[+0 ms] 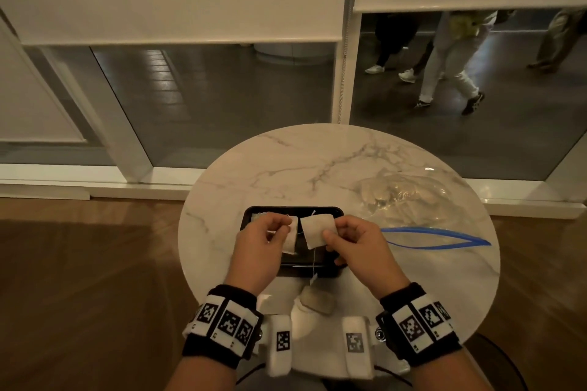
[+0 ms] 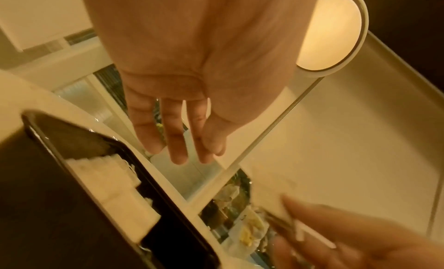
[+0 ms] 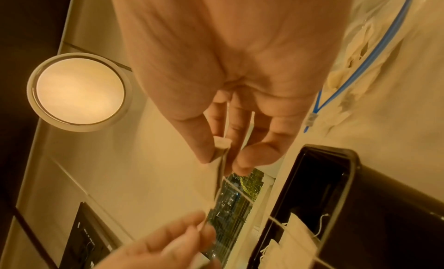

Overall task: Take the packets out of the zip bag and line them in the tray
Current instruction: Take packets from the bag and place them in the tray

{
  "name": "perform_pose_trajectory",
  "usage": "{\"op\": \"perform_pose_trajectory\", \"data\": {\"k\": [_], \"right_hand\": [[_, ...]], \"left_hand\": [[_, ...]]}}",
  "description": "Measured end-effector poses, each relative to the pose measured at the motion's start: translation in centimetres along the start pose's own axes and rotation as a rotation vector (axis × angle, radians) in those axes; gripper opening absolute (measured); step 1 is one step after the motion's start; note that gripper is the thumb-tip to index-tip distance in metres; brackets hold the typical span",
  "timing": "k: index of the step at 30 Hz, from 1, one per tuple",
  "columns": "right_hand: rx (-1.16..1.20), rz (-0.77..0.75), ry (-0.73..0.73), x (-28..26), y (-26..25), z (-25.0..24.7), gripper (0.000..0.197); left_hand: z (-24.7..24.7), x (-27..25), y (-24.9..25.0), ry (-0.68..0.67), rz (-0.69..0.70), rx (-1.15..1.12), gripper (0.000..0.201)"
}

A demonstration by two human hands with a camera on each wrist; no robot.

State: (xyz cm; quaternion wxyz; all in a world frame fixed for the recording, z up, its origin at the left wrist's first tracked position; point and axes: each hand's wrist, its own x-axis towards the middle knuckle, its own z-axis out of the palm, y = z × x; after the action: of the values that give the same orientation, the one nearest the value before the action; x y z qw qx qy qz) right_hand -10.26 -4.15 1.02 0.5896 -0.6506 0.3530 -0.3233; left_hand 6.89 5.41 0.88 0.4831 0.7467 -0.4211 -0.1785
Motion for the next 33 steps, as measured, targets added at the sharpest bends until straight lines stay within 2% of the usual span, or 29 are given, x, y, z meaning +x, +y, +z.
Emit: {"op": "perform_pose_trajectory", "data": {"k": [4,6,11,15,23,33], "right_hand": [[0.018,0.045,-0.007,1.1,-0.6,0.6,0.003],[0.008,0.048,-0.027,1.6,-1.0,0.9,0.002],[0.035,0.024,-0.038,3.0,-2.5,1.8,0.004],[0.073,0.1,-0.051,5.0,-2.2,2.8,0.008],[-0.375,0.289,-0.079,8.3,2.4,5.2,0.007],[-0.531,0.322,-0.164,8.7,4.1,6.6,0.019]], "left_hand": [[-1.9,0.0,-3.2,-0.023,-0.082,0.37,0.028],[-2.2,-0.3,-4.5,-0.028,-0.124,0.459,0.036],[-2.2,-0.6,-5.9,-0.023,-0.142,0.462,0.043],[-2.1,-0.5,-6.0,-0.029,-0.159,0.449,0.045],[-2.0,-0.7,-5.9,-0.026,-0.176,0.458,0.035],[-2.1,-0.7,-6.2,-0.023,-0.184,0.441,0.035]]}}
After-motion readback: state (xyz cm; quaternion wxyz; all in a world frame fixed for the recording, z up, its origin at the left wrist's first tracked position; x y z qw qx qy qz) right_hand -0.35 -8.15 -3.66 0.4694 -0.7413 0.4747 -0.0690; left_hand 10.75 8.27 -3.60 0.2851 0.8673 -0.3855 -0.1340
